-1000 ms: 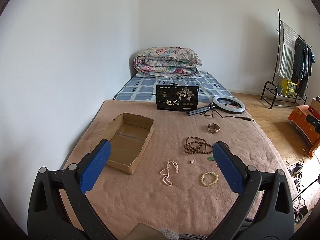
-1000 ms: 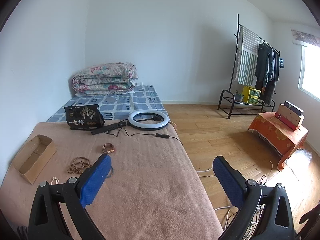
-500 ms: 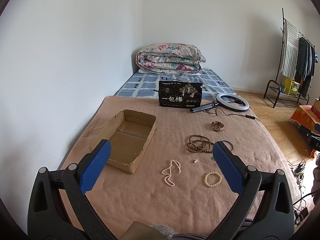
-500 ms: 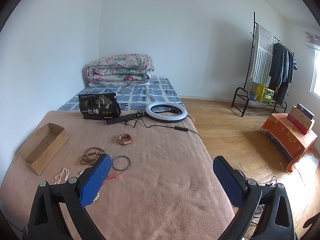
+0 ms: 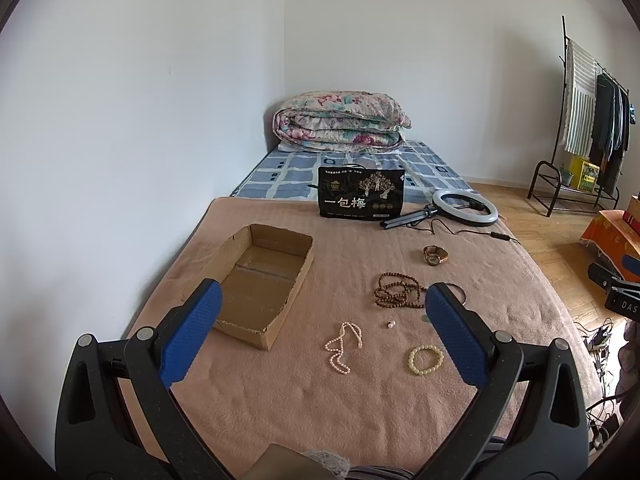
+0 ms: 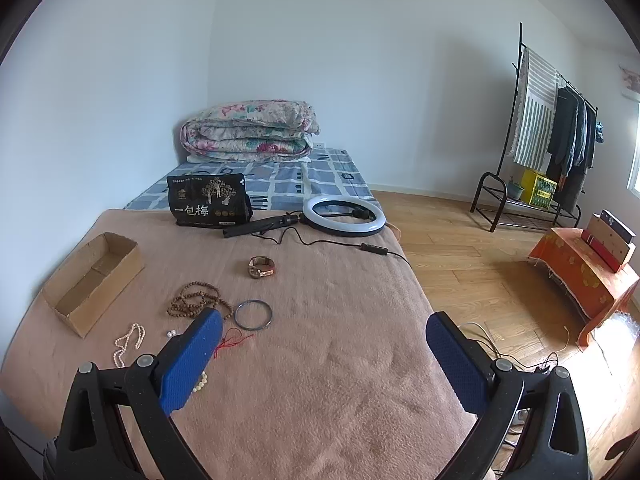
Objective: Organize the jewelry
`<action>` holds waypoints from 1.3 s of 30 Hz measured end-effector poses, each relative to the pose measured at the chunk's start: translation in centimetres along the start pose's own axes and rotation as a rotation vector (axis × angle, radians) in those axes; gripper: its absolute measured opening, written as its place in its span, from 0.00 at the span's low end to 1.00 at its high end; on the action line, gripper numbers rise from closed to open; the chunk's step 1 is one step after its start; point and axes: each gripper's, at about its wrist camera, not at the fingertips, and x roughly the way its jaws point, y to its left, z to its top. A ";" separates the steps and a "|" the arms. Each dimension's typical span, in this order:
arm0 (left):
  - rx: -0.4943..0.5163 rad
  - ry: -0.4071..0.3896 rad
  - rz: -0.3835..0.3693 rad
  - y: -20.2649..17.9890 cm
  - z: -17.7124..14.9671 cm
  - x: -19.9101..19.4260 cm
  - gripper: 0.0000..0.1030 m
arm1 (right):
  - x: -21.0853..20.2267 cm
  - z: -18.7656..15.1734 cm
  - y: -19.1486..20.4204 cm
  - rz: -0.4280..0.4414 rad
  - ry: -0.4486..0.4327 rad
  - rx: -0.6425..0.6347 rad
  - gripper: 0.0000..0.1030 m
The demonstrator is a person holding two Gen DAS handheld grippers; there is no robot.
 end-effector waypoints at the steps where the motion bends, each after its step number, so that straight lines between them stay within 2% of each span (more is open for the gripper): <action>1: -0.001 -0.001 -0.001 0.0 0.0 -0.1 1.00 | 0.0 0.0 0.0 0.000 0.000 0.000 1.00; 30: -0.004 0.003 -0.007 -0.6 0.1 -0.3 1.00 | 1.1 -0.1 1.0 0.019 0.031 -0.026 1.00; 39: -0.017 0.024 -0.001 0.2 -0.4 1.4 1.00 | 2.3 -0.4 1.2 0.024 0.050 -0.033 1.00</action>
